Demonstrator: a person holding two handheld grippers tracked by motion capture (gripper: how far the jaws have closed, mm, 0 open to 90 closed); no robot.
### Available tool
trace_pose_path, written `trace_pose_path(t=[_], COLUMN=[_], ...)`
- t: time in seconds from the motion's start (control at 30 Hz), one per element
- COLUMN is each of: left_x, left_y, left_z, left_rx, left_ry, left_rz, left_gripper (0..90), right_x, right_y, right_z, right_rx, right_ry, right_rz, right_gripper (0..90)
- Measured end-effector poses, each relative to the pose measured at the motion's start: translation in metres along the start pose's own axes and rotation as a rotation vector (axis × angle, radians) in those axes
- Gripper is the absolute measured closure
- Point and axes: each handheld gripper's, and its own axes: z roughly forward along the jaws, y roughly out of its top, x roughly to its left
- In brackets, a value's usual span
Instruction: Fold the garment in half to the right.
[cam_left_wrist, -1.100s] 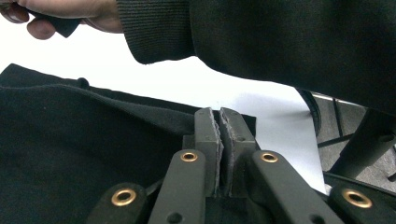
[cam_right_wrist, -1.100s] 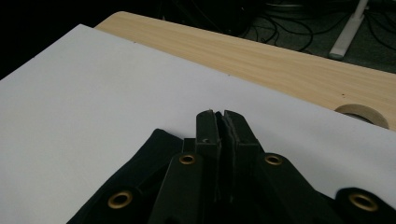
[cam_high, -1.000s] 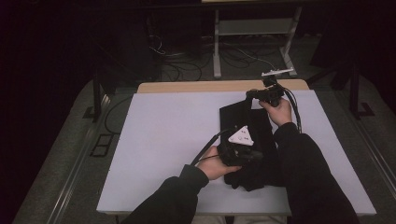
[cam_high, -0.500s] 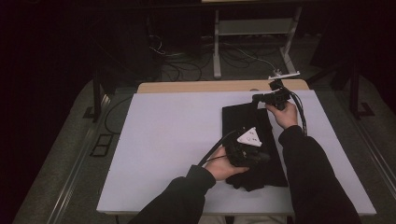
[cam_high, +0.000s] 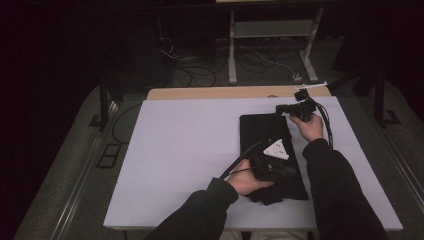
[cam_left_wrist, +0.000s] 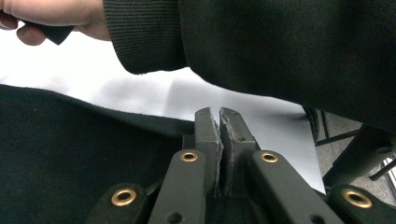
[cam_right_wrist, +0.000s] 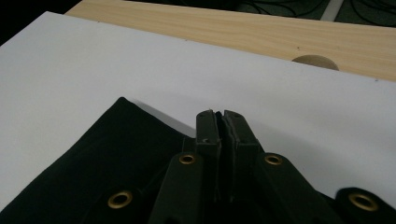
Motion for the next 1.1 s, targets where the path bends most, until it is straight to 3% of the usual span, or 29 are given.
trace_pose_path(t=[0.27,0.43,0.77,1.0,1.1], left_x=[0.002,0.001,-0.003,-0.006,-0.007], left_y=[0.0,0.001,0.003,0.008,0.01], left_z=[0.009,0.013,0.019,0.027,0.031], left_rx=[0.009,0.017,0.035,0.075,0.082], left_ry=[-0.005,-0.005,-0.009,0.002,0.001], left_rz=[-0.007,-0.003,0.004,0.008,0.015], left_gripper=[85.0,85.0,85.1,85.1,85.2], right_x=[-0.011,-0.018,-0.017,-0.013,-0.012], right_y=[-0.01,-0.015,-0.013,-0.014,-0.016], right_z=[0.005,-0.001,-0.023,-0.036,-0.042], right_rx=[0.02,0.014,-0.021,-0.047,-0.025], right_ry=[0.02,0.035,0.002,0.005,-0.014], right_rz=[0.058,0.115,0.102,0.081,0.08], right_gripper=[82.1,73.2,52.6,29.7,20.6])
